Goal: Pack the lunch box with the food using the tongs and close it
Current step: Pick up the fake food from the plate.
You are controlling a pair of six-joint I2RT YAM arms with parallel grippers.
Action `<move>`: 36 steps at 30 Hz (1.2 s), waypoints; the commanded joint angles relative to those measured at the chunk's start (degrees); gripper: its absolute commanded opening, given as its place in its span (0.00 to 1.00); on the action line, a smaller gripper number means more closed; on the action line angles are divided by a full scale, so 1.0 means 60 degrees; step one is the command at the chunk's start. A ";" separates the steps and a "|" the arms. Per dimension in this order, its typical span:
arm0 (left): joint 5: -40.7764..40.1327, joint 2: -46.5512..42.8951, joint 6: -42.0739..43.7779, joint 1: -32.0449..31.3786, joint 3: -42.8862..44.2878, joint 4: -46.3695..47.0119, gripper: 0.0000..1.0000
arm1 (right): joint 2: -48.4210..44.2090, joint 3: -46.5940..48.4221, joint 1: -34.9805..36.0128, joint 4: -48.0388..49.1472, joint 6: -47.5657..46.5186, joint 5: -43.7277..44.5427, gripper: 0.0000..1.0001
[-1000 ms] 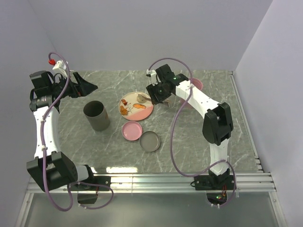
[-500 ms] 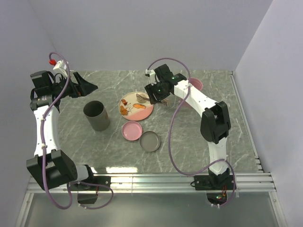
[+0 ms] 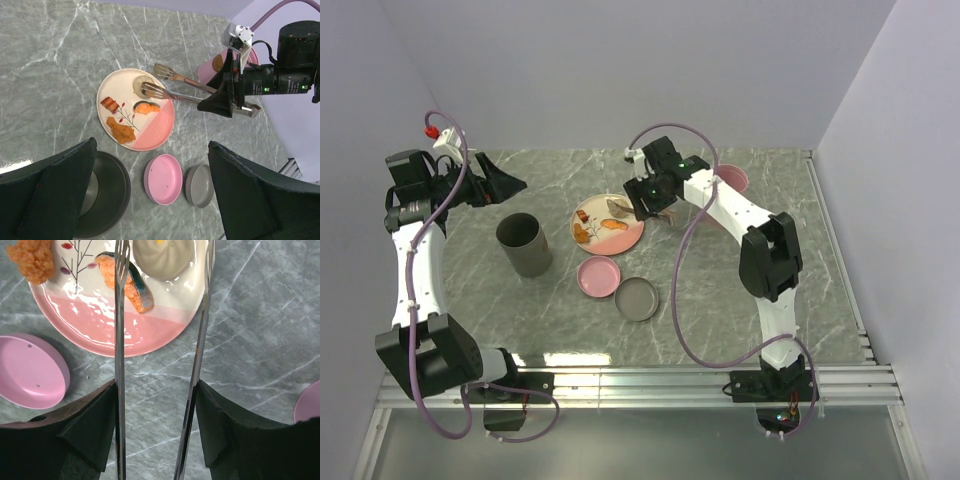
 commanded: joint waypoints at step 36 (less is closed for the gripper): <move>0.0031 -0.0104 0.0109 -0.0021 -0.0070 0.0247 0.99 | 0.0060 0.0211 0.0488 0.0246 -0.0094 0.0901 0.58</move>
